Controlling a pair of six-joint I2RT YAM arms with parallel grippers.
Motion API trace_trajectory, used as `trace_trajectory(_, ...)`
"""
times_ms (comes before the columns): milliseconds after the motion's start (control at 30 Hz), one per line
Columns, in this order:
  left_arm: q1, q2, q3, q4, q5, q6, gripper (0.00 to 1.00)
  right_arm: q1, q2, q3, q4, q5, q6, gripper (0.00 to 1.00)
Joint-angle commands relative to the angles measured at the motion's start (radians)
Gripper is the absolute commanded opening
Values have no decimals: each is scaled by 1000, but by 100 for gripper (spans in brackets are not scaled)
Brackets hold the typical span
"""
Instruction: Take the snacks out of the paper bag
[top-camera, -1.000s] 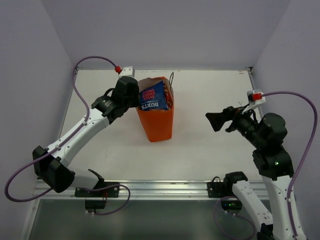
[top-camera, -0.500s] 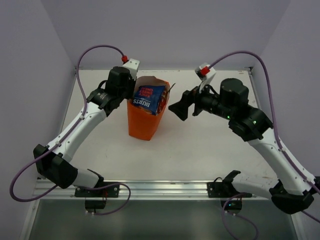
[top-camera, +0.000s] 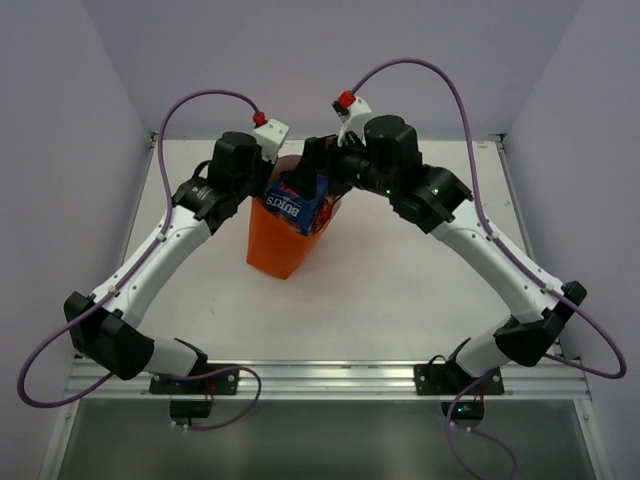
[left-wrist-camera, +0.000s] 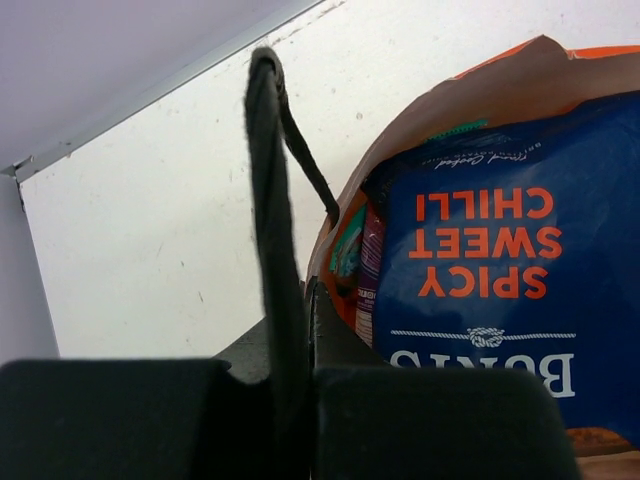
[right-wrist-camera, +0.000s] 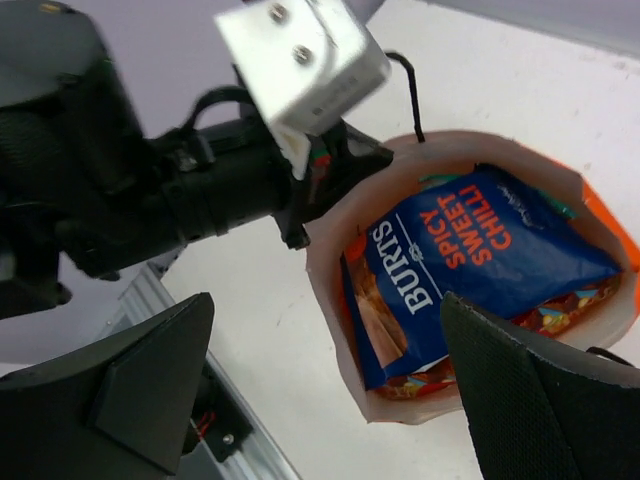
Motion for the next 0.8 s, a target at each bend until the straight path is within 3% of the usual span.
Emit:
trace_trajectory(0,10,-109,66,260,-7,53,0,4,28,-60,65,34,185,97)
trace_trajectory(367,-45,-116,54,262,41,-6,0,-15,19,-400,237,146,449,98)
trace_trajectory(633,-140,-150,-47,257,22,-72,0,-18,40,-486,303,181,531,99)
trace_trajectory(767,-160,-147,-57,249,7,-77,0,-19,8,-524,376,168,518,87)
